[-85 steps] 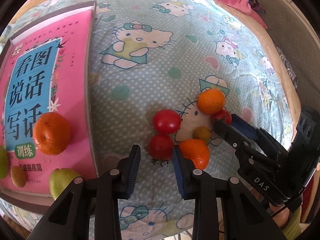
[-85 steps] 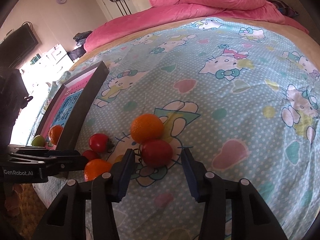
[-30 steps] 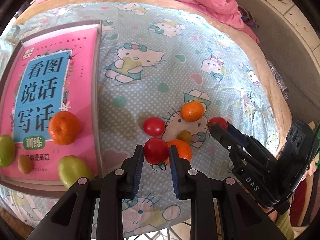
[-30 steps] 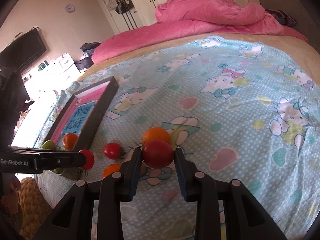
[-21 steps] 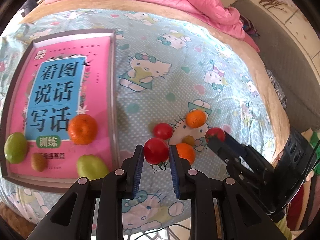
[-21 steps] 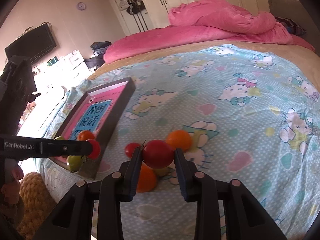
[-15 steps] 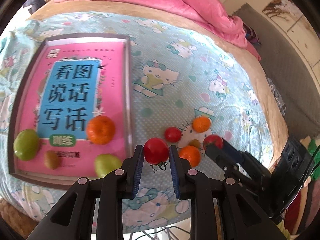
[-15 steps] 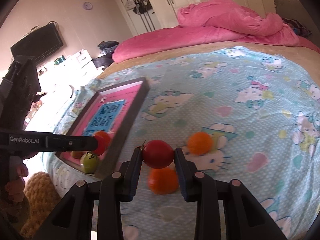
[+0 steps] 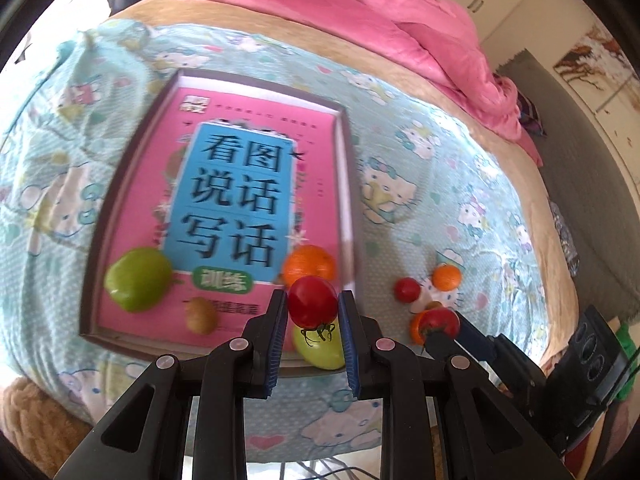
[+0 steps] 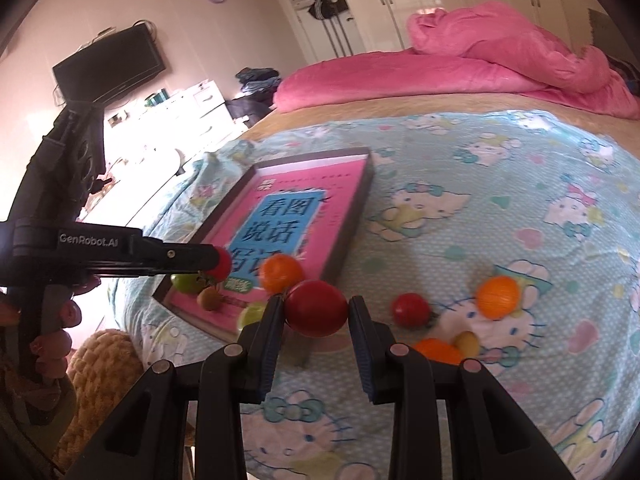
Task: Organize fruits
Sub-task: 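Carry the red tomato with the left tool while the right tool carries its tomato to the book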
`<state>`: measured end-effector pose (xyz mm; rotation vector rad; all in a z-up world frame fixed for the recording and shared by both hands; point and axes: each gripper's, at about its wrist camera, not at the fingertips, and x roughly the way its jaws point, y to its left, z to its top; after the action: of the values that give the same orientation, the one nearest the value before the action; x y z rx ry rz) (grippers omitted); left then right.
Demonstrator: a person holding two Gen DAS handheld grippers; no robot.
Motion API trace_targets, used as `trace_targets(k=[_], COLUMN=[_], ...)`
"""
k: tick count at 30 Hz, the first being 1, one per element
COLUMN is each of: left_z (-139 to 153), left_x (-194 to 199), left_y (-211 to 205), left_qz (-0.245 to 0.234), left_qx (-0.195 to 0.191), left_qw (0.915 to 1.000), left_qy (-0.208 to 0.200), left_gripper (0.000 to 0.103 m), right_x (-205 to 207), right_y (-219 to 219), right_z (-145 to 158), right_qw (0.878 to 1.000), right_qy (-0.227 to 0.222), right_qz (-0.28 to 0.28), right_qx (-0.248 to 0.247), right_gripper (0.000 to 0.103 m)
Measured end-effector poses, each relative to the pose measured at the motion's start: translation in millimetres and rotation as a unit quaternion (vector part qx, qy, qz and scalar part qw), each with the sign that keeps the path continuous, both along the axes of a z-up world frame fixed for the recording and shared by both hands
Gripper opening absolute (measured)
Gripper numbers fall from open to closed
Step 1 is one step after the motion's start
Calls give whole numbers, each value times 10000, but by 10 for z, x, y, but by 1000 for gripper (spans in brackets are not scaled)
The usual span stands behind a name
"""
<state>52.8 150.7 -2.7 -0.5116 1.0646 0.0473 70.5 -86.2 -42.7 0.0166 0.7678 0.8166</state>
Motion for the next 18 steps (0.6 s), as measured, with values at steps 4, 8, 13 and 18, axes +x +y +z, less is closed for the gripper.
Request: trace_targets(k=[4,8,13,18], left_z=[-27,-75,-181,-296], left_x=[-82,-173,-275,-346], left_y=[163,297,428,556], left_qz=[194,322,457,598], left_qx=[-19,-62,-98,-149], left_qw=[9998,9995,9988,9978], left_qy=[7,37,142,233], left_gripper=[26,26,26,26], right_x=[-56,-118,-186,-211], right_y=[166,353,581,742], right_z=[5,0,-10,-1], right_qw=[9998,9993,9983,9974], right_qy=[10,29,22,19], right_qz=[178,374,575,701], right_qx=[-18,-44,-127,-150], right_gripper=[34,34,34,34])
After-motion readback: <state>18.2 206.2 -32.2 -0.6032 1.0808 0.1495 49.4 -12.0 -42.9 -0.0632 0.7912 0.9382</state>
